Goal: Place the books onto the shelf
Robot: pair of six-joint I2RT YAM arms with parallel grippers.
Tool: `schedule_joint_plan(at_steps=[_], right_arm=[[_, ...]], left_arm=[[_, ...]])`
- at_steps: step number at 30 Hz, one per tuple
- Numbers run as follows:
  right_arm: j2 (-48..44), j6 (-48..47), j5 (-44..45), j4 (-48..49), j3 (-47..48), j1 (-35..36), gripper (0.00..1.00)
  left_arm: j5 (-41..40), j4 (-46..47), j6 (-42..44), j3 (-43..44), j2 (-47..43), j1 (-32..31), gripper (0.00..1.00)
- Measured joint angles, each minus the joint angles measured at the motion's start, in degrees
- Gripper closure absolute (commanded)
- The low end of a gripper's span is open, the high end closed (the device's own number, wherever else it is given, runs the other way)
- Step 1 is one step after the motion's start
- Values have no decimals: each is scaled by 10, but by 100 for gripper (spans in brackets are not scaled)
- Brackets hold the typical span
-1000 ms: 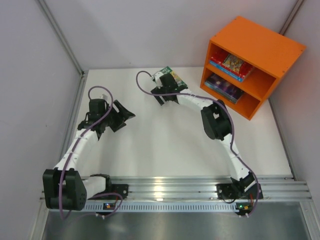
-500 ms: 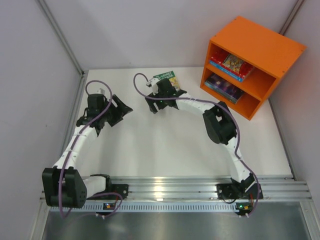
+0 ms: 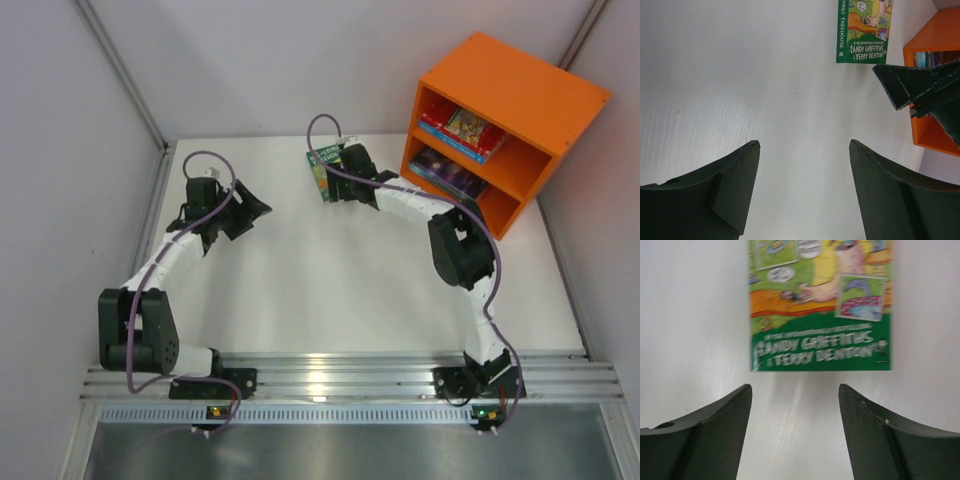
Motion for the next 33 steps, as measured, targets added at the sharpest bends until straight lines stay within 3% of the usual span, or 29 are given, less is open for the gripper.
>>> schedule_joint_plan(at_steps=[7, 12, 15, 28, 33], right_arm=[[12, 62, 62, 19, 13, -75, 33], [67, 62, 85, 16, 73, -84, 33], [98, 63, 76, 13, 100, -84, 39], [106, 93, -33, 38, 87, -85, 84], [78, 107, -64, 73, 29, -82, 84]], left_arm=[[26, 45, -24, 24, 61, 0, 24], [42, 47, -40, 24, 72, 0, 25], [56, 47, -46, 24, 80, 0, 25], [78, 52, -59, 24, 123, -5, 27], [78, 52, -59, 24, 124, -5, 27]])
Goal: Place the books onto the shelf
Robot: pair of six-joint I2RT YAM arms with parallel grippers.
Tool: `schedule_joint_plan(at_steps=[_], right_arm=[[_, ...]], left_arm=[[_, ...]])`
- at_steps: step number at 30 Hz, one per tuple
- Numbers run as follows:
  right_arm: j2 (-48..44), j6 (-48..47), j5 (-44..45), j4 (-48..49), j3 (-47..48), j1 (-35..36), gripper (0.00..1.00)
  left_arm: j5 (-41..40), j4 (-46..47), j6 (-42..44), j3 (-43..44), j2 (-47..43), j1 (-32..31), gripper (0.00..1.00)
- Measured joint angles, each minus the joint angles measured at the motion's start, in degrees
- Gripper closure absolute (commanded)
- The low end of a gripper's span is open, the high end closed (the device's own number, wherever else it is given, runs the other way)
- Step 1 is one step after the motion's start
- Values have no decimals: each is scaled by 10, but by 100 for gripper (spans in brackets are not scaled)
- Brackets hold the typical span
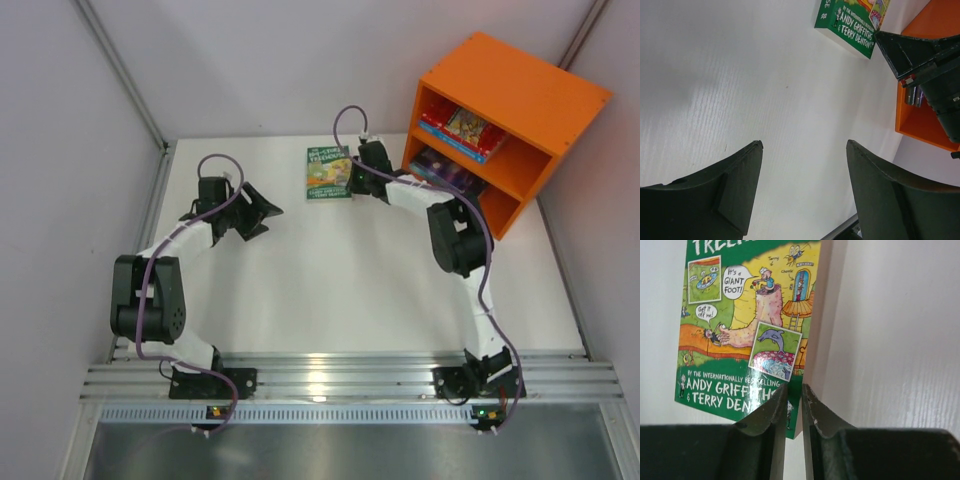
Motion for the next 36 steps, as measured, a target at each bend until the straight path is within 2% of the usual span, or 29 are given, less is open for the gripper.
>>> schedule_joint_plan(at_steps=[8, 14, 18, 23, 27, 34, 36], right_arm=[[-52, 4, -31, 34, -92, 30, 82], [-147, 4, -49, 78, -248, 67, 81], [-227, 4, -61, 120, -385, 77, 80], [-322, -7, -50, 103, -500, 77, 77], [-382, -12, -43, 69, -552, 77, 66], [-444, 8, -20, 12, -580, 76, 69], [-447, 17, -14, 12, -579, 76, 66]], left_arm=[[-1, -1, 4, 0, 0, 0, 28], [-5, -12, 23, 0, 0, -6, 28], [-25, -26, 44, 0, 0, -34, 30], [-40, -39, 75, 13, 19, -73, 31], [-42, -43, 100, 43, 59, -92, 32], [-50, -55, 135, 104, 134, -103, 35], [-47, -52, 142, 120, 155, -103, 37]])
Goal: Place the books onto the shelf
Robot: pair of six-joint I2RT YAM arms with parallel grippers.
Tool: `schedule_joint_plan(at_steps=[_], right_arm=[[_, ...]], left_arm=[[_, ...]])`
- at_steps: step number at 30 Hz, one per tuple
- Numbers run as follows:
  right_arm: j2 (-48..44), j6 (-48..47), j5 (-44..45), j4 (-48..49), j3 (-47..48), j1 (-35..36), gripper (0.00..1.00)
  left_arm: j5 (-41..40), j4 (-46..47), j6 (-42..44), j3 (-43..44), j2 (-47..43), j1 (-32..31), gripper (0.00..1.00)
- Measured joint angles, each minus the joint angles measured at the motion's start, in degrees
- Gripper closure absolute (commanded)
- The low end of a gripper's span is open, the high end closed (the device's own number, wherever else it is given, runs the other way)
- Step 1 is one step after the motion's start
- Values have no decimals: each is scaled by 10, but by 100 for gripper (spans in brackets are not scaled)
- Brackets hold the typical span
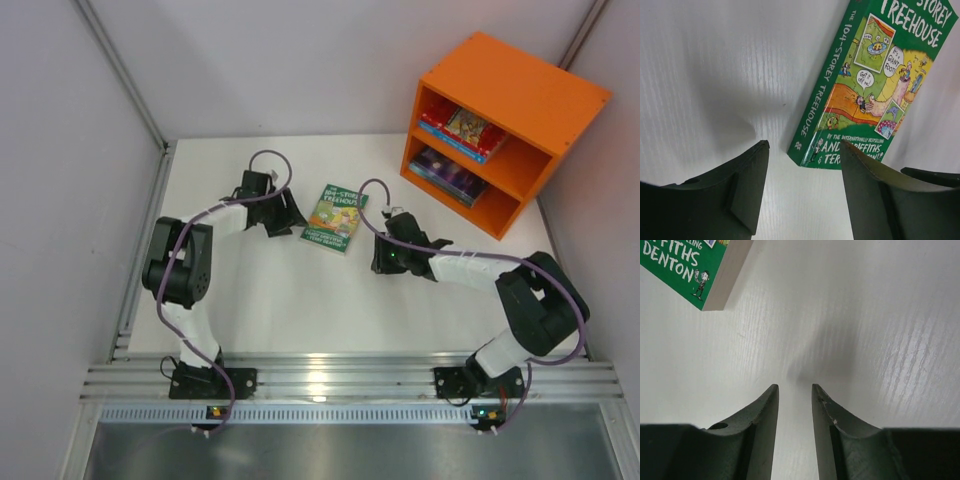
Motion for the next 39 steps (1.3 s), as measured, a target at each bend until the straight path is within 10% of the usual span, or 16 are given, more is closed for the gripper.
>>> schedule_joint_plan(at_steps=[16, 23, 39], right_arm=[[-94, 17, 24, -27, -1, -7, 47], [-130, 44, 47, -34, -12, -31, 37], [-80, 280, 17, 18, -16, -53, 27]], left_arm=[[67, 175, -80, -103, 12, -108, 57], [72, 232, -141, -139, -10, -213, 50], [14, 122, 3, 162, 85, -2, 38]])
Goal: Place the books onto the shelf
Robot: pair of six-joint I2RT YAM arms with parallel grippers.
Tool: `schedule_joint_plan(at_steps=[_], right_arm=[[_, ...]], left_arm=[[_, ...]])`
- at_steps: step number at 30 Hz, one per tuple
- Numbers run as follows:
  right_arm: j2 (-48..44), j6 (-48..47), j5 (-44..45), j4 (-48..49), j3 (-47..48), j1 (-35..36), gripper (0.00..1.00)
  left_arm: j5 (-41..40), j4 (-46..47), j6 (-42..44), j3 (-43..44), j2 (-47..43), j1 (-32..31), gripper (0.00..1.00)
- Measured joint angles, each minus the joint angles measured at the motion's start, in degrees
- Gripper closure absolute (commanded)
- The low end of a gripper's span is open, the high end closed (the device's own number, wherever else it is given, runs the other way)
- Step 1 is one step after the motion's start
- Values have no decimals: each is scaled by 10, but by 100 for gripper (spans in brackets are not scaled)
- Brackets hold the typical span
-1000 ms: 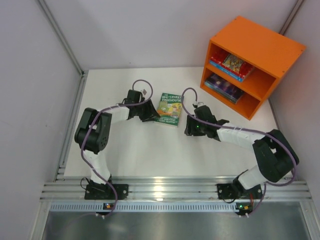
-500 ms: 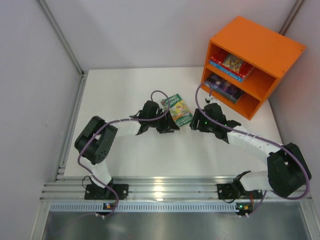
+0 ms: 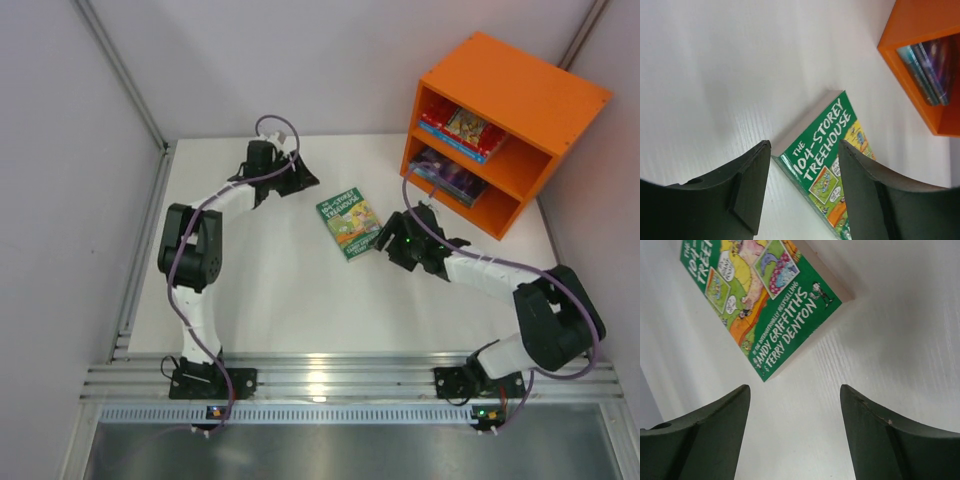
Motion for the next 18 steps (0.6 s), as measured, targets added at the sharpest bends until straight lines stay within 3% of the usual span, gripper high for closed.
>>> schedule_joint_plan(at_steps=[6, 12, 18], right_arm=[[74, 44, -5, 17, 0, 0, 27], [97, 49, 0, 34, 7, -1, 28], [137, 40, -7, 53, 40, -12, 33]], left_arm=[[47, -12, 26, 16, 86, -11, 39], [72, -3, 27, 15, 102, -25, 43], [93, 91, -10, -80, 71, -37, 50]])
